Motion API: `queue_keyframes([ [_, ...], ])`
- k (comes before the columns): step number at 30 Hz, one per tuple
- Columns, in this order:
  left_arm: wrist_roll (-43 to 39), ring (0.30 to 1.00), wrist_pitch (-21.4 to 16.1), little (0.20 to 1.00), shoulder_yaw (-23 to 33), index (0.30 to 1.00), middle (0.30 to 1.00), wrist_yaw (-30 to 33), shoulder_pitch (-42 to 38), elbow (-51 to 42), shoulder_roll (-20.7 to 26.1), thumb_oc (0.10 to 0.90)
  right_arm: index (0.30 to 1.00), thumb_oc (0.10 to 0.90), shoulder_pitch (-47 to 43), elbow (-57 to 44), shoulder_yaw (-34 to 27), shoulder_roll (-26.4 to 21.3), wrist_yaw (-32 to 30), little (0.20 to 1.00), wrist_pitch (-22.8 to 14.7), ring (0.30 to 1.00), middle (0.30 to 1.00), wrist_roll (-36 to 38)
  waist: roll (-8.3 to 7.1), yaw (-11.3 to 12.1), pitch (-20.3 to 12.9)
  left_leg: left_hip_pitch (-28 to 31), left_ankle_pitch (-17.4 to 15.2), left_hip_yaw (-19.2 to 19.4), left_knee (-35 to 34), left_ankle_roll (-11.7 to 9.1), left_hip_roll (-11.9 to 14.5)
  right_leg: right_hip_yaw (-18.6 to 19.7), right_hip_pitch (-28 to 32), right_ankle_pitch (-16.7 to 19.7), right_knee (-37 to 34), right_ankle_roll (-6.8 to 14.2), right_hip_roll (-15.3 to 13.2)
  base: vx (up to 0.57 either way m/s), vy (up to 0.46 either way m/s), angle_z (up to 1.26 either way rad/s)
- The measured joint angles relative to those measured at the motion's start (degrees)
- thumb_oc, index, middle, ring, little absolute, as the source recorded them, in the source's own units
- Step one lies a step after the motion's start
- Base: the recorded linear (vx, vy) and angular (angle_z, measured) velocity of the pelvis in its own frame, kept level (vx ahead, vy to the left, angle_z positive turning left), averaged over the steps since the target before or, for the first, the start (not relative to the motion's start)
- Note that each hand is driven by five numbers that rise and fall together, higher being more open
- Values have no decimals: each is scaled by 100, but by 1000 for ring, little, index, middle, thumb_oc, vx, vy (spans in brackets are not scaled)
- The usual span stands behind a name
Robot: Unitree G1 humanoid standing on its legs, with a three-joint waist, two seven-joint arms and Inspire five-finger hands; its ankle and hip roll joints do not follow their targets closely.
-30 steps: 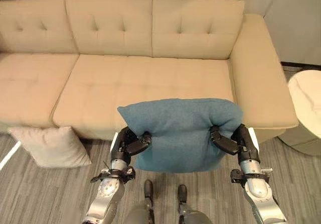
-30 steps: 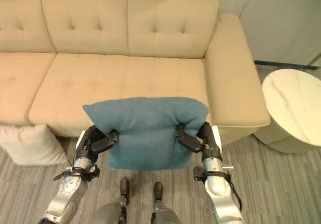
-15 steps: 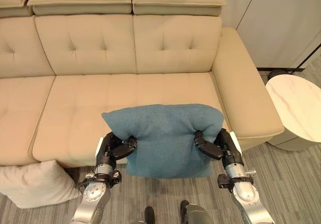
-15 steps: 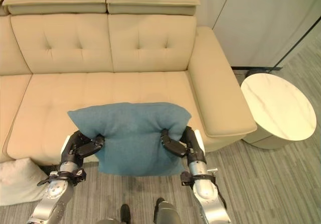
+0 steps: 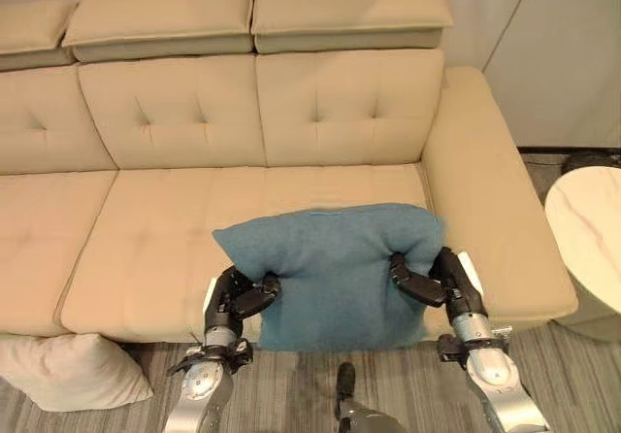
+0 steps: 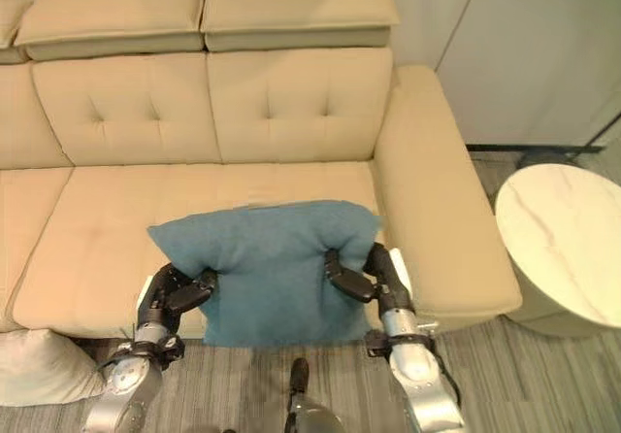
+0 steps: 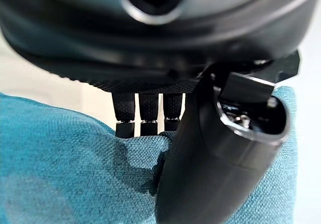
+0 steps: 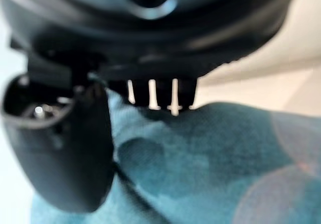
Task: Pick up all the scattered cushions and arrange them neatly on the sofa.
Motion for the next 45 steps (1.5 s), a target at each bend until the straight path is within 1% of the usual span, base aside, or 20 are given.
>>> queue_keyframes([
  [3,3,300,1,300,-5,300,300,-15,-20,-10,0,400,300,400,63,0,-21,16,-1,300,1,300,300,22,-147,-13,83,-288,-22,234,-897,104,-37,-56,243,-192,-47,93,12,178,0,8],
  [4,4,300,5,300,-11,300,300,-42,-17,-12,1,400,300,400,89,0,-28,16,-1,300,2,300,300,32,-156,-25,85,-432,164,303,-1568,72,-21,-134,339,-242,-43,109,74,133,49,4],
  [6,5,300,5,300,0,300,300,-55,-18,-12,4,400,300,400,98,2,-24,35,-17,300,1,300,300,45,-151,-5,83,-645,461,278,-1878,87,-25,-97,383,-369,-48,164,139,164,67,-7],
  [8,3,300,7,300,43,300,300,-58,53,-13,16,400,300,400,94,1,2,93,3,300,3,300,300,41,-83,41,55,-642,790,267,-2465,219,-16,15,470,-430,-43,218,263,220,112,-36],
  [10,3,300,11,300,48,300,300,-59,142,-17,49,400,300,400,132,2,39,127,9,300,23,300,300,21,-13,11,41,-306,878,277,-2603,280,-75,156,678,-569,-40,278,324,164,104,-47],
  [11,3,300,12,300,28,300,300,-75,257,-38,88,400,300,400,211,-19,76,115,12,300,26,300,300,12,145,-13,-72,64,1314,280,-2902,471,-42,247,822,-650,-35,347,405,124,109,-42],
  [12,8,300,63,300,7,300,300,-88,224,-54,131,400,300,400,274,-47,58,152,-6,300,34,300,300,13,120,-44,-85,188,1425,291,-3062,518,-136,270,869,-693,-12,450,320,112,117,-26],
  [14,10,300,81,300,12,300,300,-109,112,-110,209,400,300,400,277,-49,18,164,-4,300,32,300,300,15,115,-64,-91,335,1370,312,-3179,598,-319,291,911,-751,-1,531,126,89,138,-7],
  [18,9,300,94,300,136,300,300,-98,97,-111,381,400,300,400,220,-47,181,281,40,300,41,300,300,-4,149,143,-76,633,1309,461,-3180,683,-437,460,935,-843,353,773,-72,5,128,-32],
  [20,11,300,93,300,234,300,300,-96,93,-169,461,400,300,400,179,-44,203,337,121,300,41,300,300,-10,202,224,-70,743,1306,534,-3179,685,-376,466,521,-1044,1326,1066,-88,-60,46,-37],
  [22,18,300,87,300,267,300,300,-93,84,-219,479,400,300,400,156,-40,208,413,120,300,39,300,300,-17,253,226,-59,830,1195,480,-3176,845,-255,462,8,-1382,2212,1326,-131,1,-4,-8],
  [24,21,300,88,300,285,300,300,-79,-11,-208,533,400,300,400,99,-37,181,432,96,300,35,300,300,-41,159,153,-82,828,1064,405,-3176,775,-343,451,-198,-1291,1820,1252,-405,30,-49,22],
  [25,22,300,88,300,270,300,300,-76,-49,-210,552,400,300,400,84,-36,153,449,81,300,35,300,300,-45,95,150,-77,818,1051,385,-3176,759,-405,445,-201,-1100,1446,1154,-504,87,-67,24],
  [26,31,300,88,300,295,300,300,-76,-19,-221,505,400,300,400,56,-33,168,452,88,300,36,300,300,-73,28,175,-77,835,996,366,-3178,687,-464,445,-172,-650,952,1142,-651,103,-68,23],
  [28,31,300,88,300,322,300,300,-31,62,-247,433,400,300,400,56,-10,170,447,99,300,37,300,300,-113,62,232,-87,854,979,357,-3180,647,-390,433,42,-319,524,1022,-528,121,-82,6],
  [29,36,300,88,300,327,300,300,-6,99,-258,385,400,300,400,42,-3,165,427,99,300,43,300,300,-127,112,294,-86,916,889,342,-3185,513,-291,414,308,-161,100,971,-393,100,-107,-7],
  [30,55,300,88,300,329,300,300,16,119,-258,368,400,300,400,37,0,167,431,100,300,46,300,300,-130,113,312,-87,953,873,317,-3185,485,-255,384,427,-71,-106,913,-349,59,-83,3],
  [34,121,300,89,300,283,300,300,41,118,-322,191,400,300,400,-28,2,92,403,-25,300,48,300,300,-122,170,238,-122,900,934,76,-3186,347,-71,102,510,-121,-62,837,-190,8,-62,30],
  [38,128,300,90,300,218,300,300,141,-59,-331,149,400,300,400,-245,7,79,288,-170,300,48,300,300,-121,226,188,-155,712,987,-57,-3185,280,-38,-46,388,-124,-61,815,-168,-18,-34,19],
  [45,242,300,89,300,219,300,300,660,-1072,-315,250,400,300,400,-1138,37,124,205,-599,300,58,300,300,-125,308,200,-184,488,1061,-239,-3183,237,-38,-208,249,-109,-61,793,-178,-9,-7,14],
])
